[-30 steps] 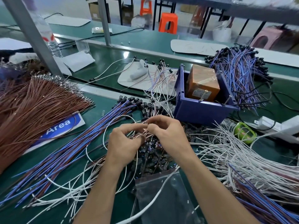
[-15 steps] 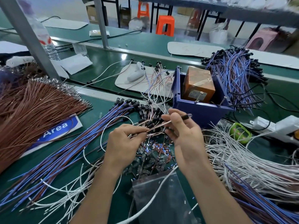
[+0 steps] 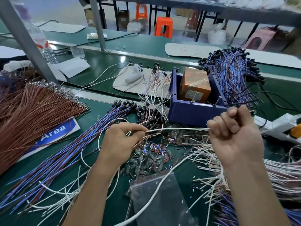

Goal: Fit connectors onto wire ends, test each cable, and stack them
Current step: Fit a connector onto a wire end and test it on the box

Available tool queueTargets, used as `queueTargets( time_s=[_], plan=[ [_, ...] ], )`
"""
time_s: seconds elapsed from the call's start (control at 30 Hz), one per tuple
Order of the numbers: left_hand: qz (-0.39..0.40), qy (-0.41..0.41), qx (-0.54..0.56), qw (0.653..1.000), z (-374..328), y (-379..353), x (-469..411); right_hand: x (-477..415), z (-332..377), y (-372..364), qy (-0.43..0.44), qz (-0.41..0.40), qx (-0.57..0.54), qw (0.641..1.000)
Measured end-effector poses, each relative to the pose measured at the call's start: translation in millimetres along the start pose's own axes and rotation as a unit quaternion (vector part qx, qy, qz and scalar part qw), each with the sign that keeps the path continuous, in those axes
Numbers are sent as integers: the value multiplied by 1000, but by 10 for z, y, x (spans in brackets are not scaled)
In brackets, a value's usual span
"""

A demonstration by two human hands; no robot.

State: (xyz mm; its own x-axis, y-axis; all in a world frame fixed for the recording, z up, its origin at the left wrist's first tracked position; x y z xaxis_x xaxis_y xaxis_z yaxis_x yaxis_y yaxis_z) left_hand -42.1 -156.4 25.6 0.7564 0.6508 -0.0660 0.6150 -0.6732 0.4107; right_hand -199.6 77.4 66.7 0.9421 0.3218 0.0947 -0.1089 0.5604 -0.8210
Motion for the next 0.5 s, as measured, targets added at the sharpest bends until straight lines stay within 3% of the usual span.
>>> queueTargets(
  time_s=[0.1,0.23,0.37,0.5],
  plan=[
    [-22,7,52,998,-86,-25,-10,31,7,41,-4,-6,-30,1000],
    [50,54,132,989,-152,-21,-51,-21,184,246,13,-54,-122,991],
    [126,81,125,981,-132,66,-46,-90,448,547,55,-111,-183,975],
    [67,108,139,982,-15,245,-70,-102,559,726,87,-132,-214,964]
  ],
)
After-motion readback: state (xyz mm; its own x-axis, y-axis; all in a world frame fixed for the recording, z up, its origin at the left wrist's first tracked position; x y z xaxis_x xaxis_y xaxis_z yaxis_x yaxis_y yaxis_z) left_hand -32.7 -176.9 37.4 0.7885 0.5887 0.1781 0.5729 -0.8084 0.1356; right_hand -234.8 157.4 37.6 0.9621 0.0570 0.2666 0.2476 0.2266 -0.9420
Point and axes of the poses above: each hand's wrist, its own x-axis away from the middle knuckle, its own y-axis out of the back of the hand, z = x × y, the point moved 7 cm from there along -x, towards the middle knuckle, and after that the axes turned 4 degrees about y, right-handed, at the moved point
